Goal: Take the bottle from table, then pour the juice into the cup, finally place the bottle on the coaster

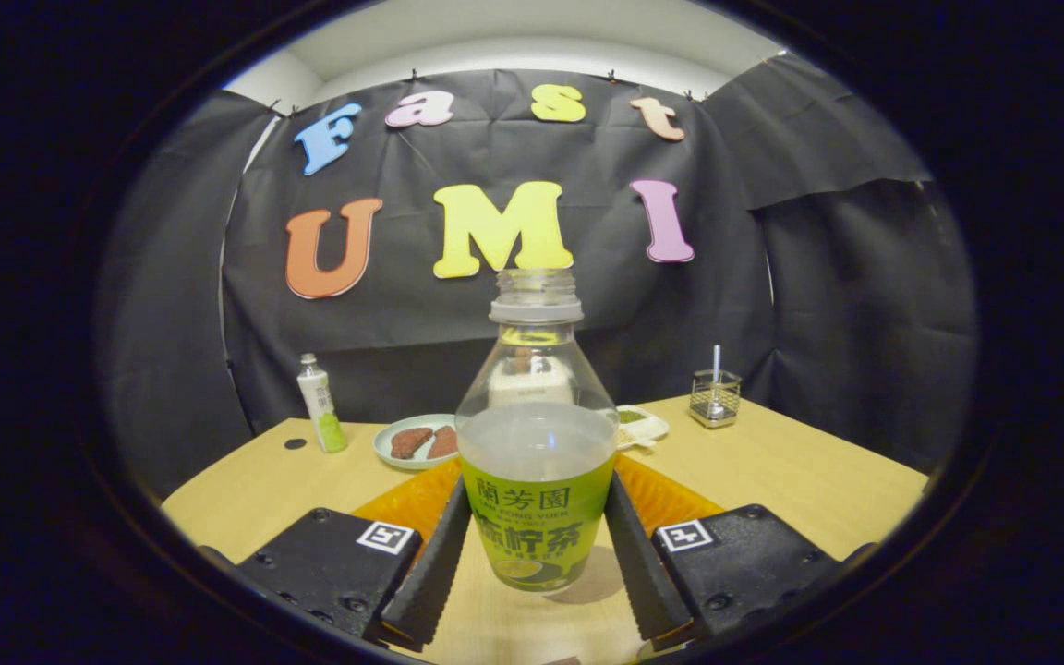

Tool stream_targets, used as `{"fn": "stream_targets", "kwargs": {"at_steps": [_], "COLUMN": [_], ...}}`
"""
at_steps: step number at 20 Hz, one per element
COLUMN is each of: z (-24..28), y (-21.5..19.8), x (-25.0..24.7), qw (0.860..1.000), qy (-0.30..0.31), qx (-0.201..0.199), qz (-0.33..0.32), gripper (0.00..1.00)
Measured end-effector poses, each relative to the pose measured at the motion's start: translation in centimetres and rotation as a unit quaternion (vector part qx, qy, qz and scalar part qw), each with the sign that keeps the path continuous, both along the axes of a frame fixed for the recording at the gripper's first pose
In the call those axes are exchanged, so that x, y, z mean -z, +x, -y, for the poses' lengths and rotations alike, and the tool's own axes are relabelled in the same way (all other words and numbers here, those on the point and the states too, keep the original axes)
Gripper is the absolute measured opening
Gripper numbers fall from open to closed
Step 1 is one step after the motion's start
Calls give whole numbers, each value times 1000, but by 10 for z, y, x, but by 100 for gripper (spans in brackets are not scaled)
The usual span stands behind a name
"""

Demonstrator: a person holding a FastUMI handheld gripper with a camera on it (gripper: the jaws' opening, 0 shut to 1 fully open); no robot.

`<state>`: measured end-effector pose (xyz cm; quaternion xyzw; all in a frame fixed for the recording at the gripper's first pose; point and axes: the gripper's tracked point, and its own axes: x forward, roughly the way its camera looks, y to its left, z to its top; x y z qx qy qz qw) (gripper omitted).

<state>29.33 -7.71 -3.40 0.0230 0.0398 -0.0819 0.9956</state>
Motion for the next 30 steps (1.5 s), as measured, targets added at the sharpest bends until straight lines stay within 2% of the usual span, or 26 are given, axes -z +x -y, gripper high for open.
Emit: {"fn": "stream_targets", "kwargs": {"at_steps": [3,7,16,19,20,22,30], "z": [12,33,37,31,26,32,31], "y": [13,20,35,36,37,35,19], "x": [14,27,49,55,54,59,29], "qw": [1000,999,998,999,999,999,998], "qy": [-19,-9,-11,-6,-3,-14,-57], "qx": [11,34,26,5,-7,2,8], "qz": [-19,-34,-56,-49,-43,-51,-38], "gripper": [81,82,83,86,91,100,100]}}
